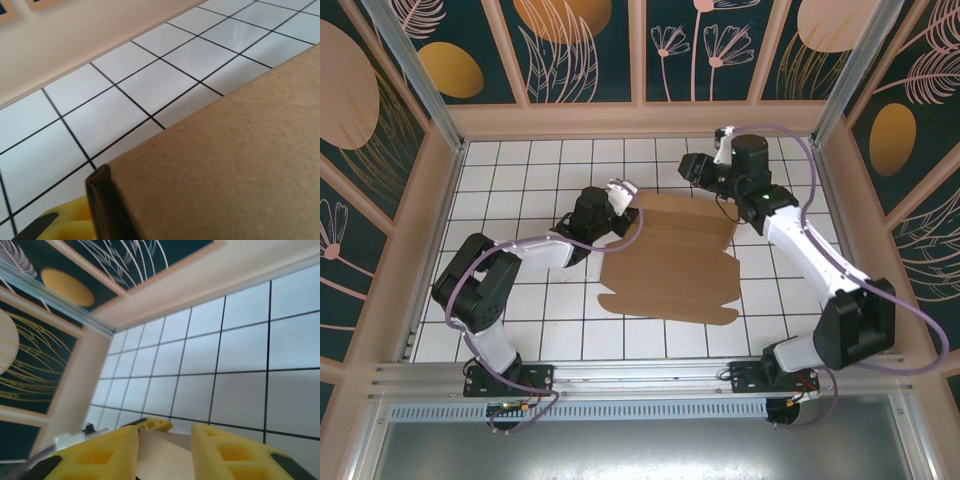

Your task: Fold the paper box

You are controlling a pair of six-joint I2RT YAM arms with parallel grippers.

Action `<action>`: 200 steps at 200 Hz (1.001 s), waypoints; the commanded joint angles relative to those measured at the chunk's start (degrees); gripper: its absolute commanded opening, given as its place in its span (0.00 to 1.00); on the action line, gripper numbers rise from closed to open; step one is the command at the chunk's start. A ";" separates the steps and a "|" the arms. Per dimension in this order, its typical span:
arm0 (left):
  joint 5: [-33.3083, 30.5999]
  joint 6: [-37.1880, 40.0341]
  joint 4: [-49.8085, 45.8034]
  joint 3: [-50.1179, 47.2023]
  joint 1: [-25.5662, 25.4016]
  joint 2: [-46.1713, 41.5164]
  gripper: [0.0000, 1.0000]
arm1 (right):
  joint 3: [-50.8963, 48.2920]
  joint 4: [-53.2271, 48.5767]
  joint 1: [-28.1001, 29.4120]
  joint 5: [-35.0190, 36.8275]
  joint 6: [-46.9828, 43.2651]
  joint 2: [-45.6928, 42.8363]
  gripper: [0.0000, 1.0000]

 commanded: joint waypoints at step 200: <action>-4.25 -1.76 4.15 -3.85 1.42 -1.54 0.70 | -0.33 -2.20 8.03 -3.31 -5.89 13.18 0.14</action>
